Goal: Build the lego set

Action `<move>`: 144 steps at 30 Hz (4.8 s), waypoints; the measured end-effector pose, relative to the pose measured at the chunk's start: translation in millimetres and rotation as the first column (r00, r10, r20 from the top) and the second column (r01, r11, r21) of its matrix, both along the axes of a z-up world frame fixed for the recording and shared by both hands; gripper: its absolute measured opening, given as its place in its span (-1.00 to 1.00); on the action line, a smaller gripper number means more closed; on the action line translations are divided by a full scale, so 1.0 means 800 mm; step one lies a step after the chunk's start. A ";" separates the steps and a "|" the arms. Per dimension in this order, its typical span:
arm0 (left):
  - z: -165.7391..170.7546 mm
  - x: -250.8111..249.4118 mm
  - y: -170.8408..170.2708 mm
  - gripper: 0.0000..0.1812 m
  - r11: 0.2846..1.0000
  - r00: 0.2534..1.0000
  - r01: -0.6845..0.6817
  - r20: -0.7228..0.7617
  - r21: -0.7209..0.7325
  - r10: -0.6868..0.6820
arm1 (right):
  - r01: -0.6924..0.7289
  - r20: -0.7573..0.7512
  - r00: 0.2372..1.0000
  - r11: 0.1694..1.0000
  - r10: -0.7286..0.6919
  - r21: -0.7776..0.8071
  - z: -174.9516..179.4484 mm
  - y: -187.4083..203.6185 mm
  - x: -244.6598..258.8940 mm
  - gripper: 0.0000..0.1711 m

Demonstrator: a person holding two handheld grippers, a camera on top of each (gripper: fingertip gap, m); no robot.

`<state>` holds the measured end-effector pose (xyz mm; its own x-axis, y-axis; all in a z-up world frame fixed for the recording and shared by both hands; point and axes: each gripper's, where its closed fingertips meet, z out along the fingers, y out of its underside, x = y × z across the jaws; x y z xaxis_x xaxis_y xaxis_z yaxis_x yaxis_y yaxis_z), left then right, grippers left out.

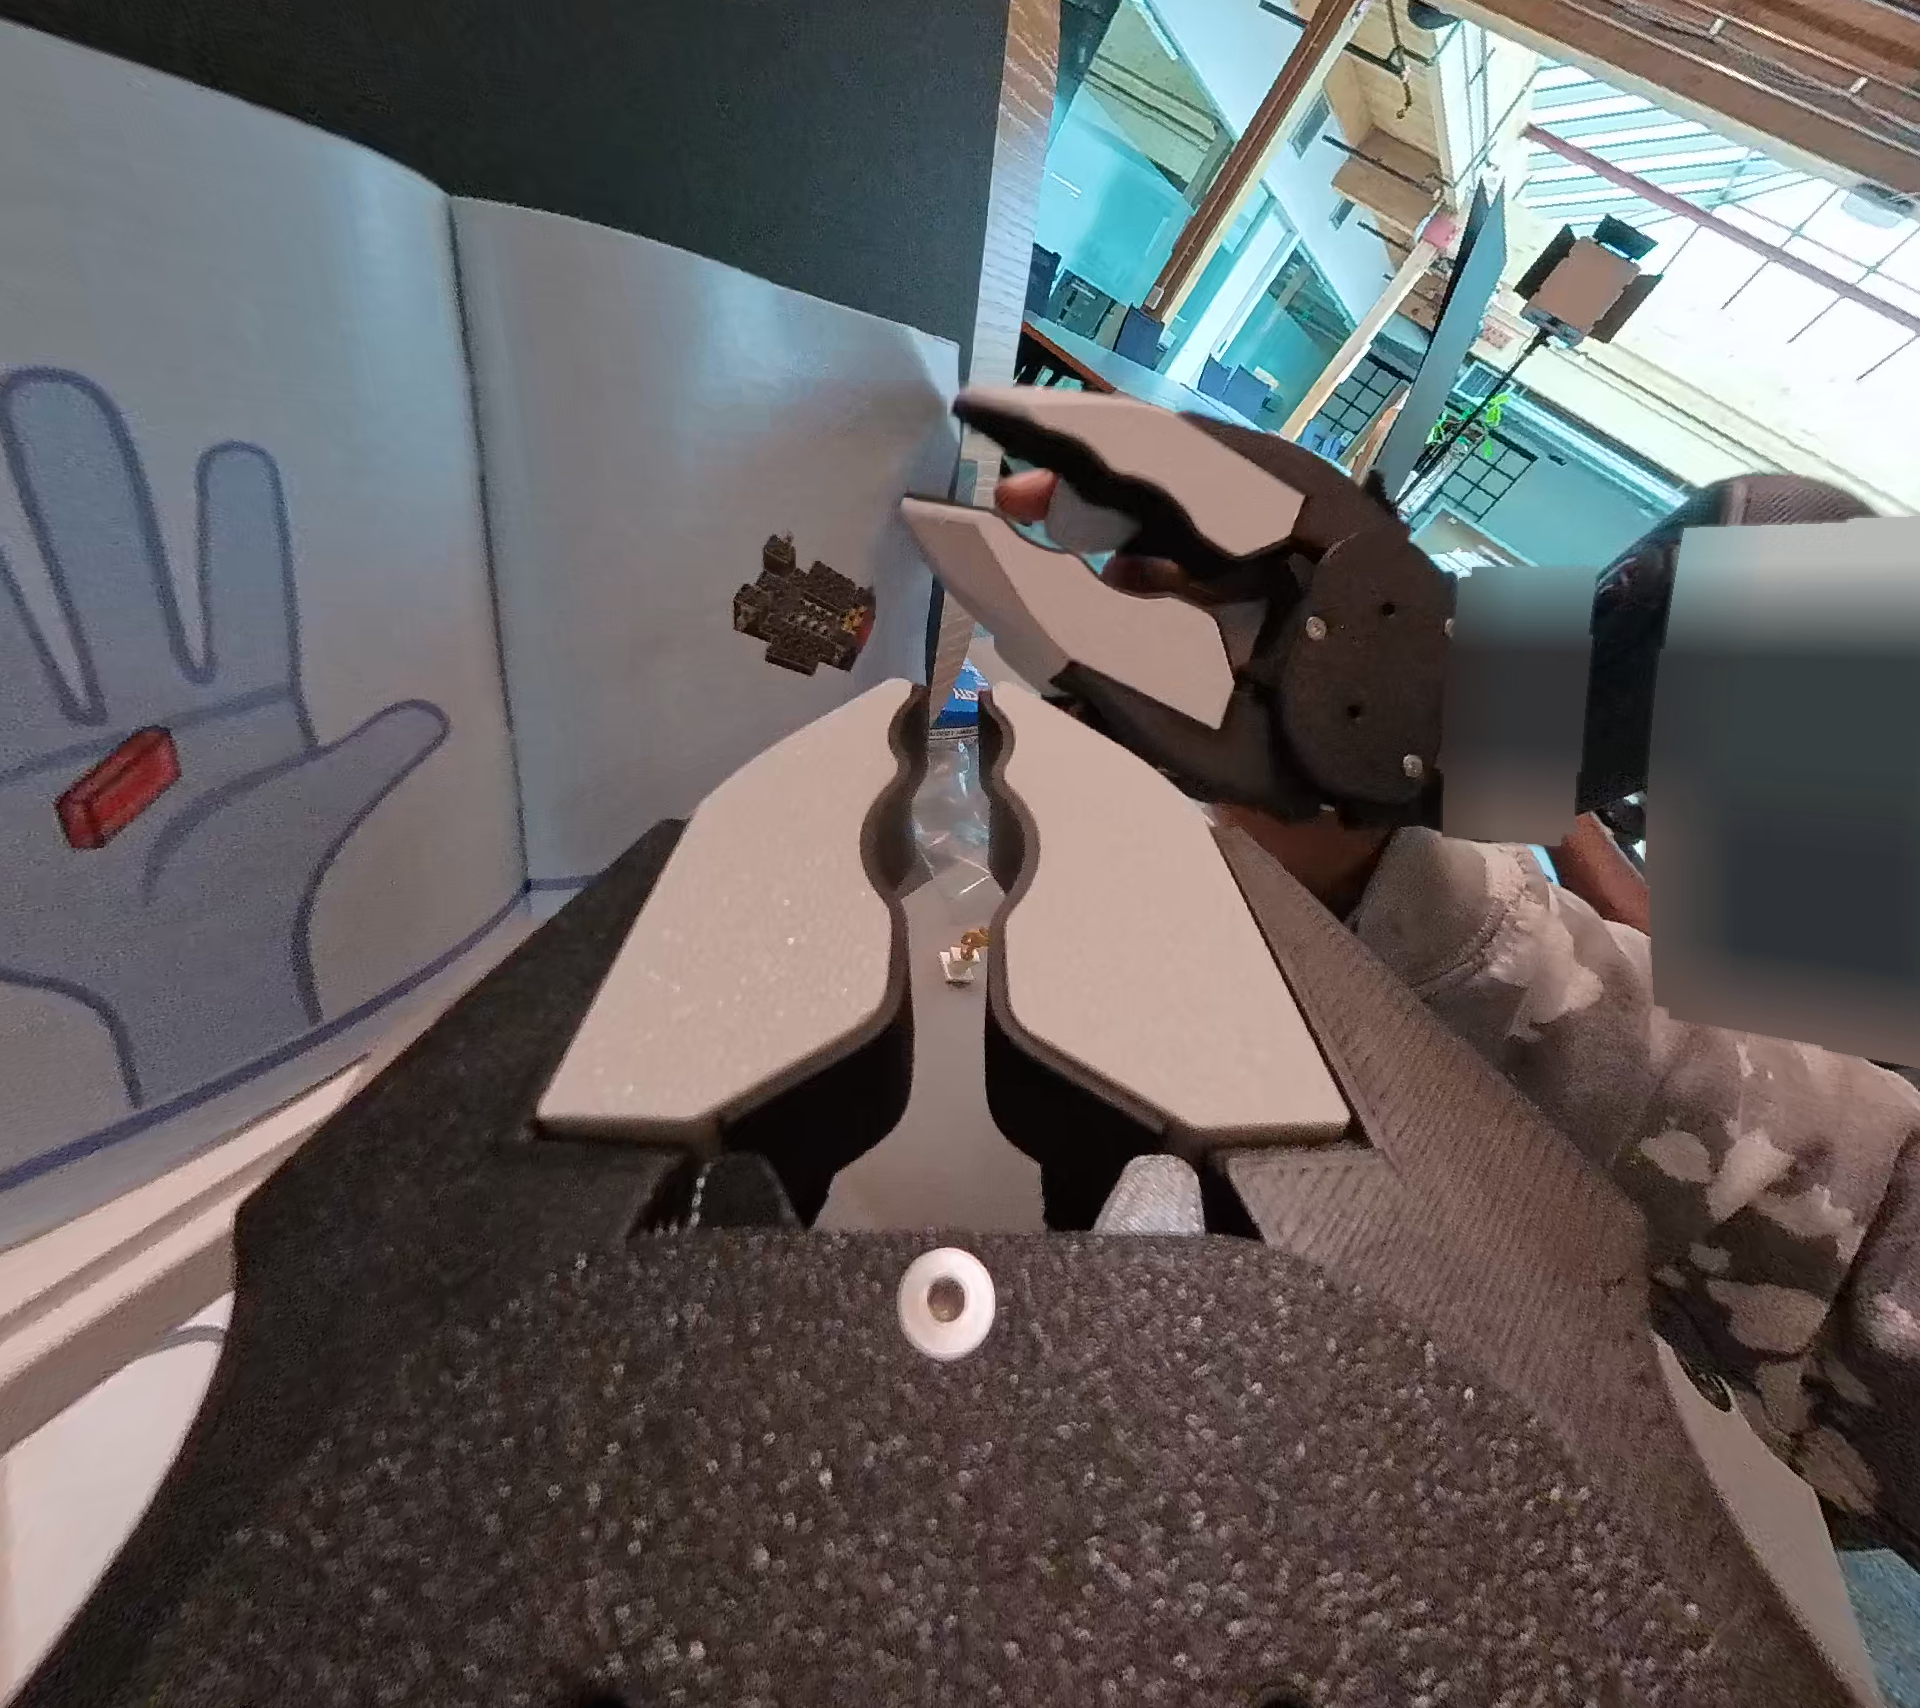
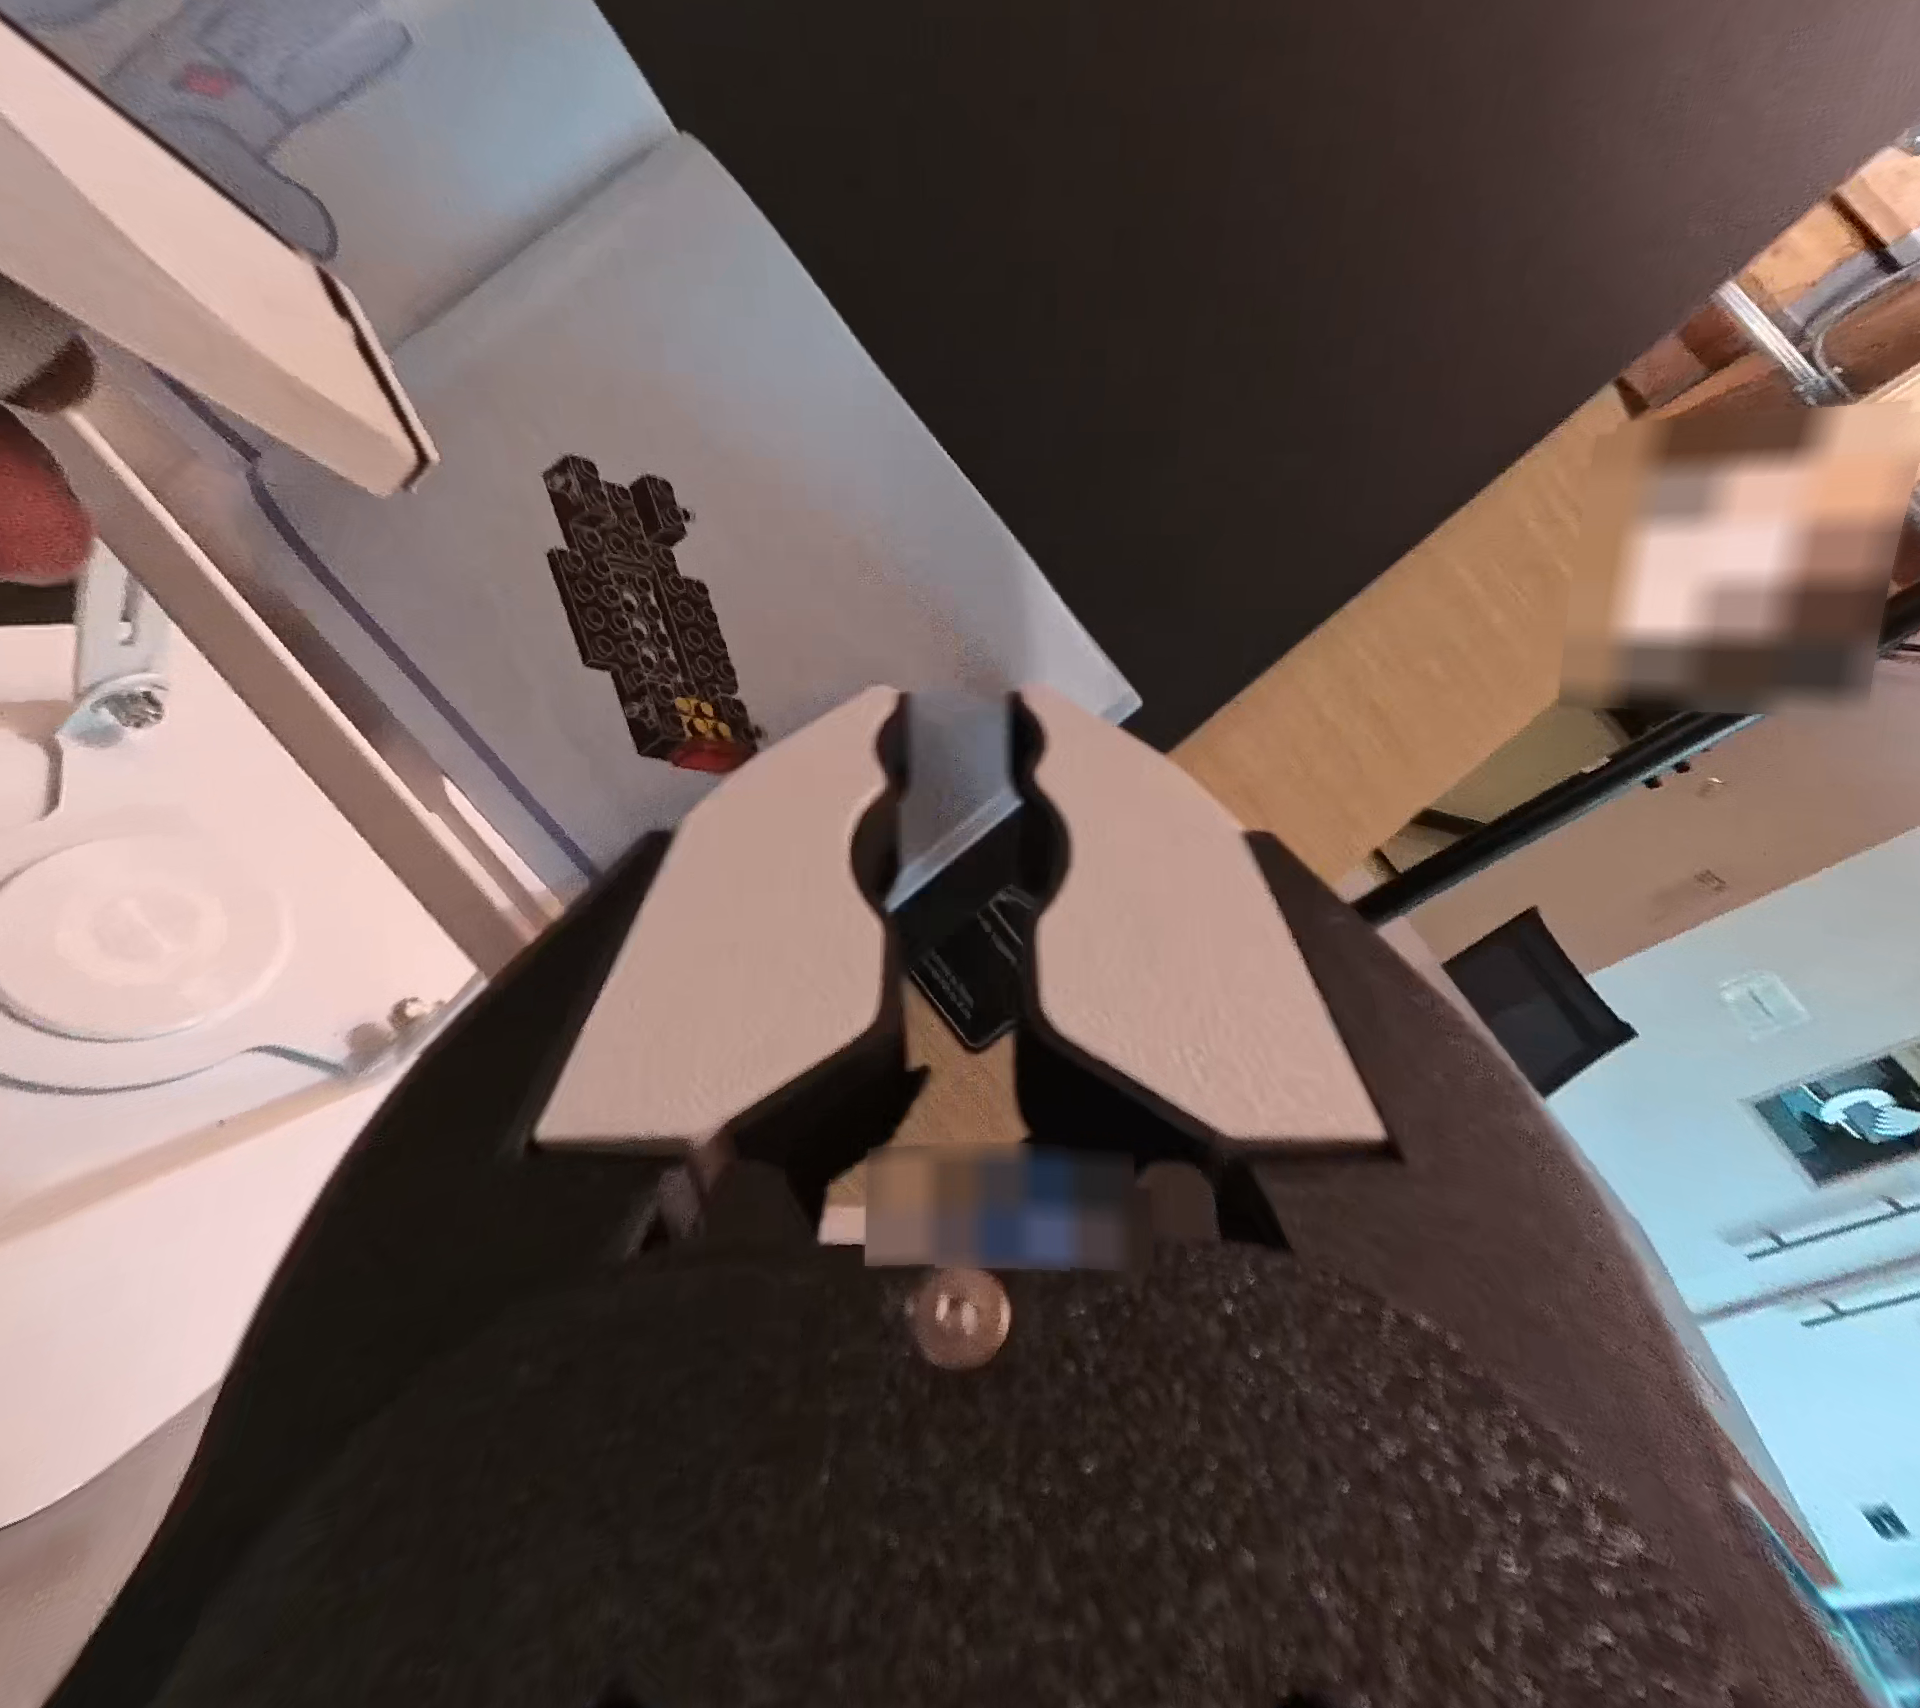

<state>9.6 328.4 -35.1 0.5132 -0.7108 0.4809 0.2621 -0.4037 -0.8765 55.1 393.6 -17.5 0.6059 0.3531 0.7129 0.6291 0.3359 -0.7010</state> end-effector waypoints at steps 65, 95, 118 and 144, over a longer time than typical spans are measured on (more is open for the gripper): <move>0.003 -0.004 0.005 -0.75 1.000 0.995 0.009 0.097 -0.029 -0.006 | -0.030 0.245 0.967 0.923 -0.071 0.383 0.004 -0.063 -0.025 -1.00; 0.018 -0.063 -0.003 -0.97 0.999 0.991 0.034 -0.133 -0.016 -0.036 | -0.210 0.041 0.972 0.933 0.232 -0.291 -0.029 -0.075 -0.026 -0.85; 0.083 -0.148 0.005 -0.89 0.997 0.967 0.013 -0.254 0.081 0.008 | -0.189 0.266 0.926 0.940 0.267 -0.285 -0.047 -0.051 -0.121 -0.88; -0.031 -0.172 0.036 -0.95 0.955 0.865 -0.238 -0.410 0.176 0.291 | -0.230 0.161 0.943 0.922 0.290 -0.311 -0.028 -0.045 -0.192 -0.91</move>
<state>-128.1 357.5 -60.3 0.8259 -0.5557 0.0954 -0.0650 -0.2619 -0.9629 -98.4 357.5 -39.5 0.3203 0.6840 0.6554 0.6836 0.3121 -0.6597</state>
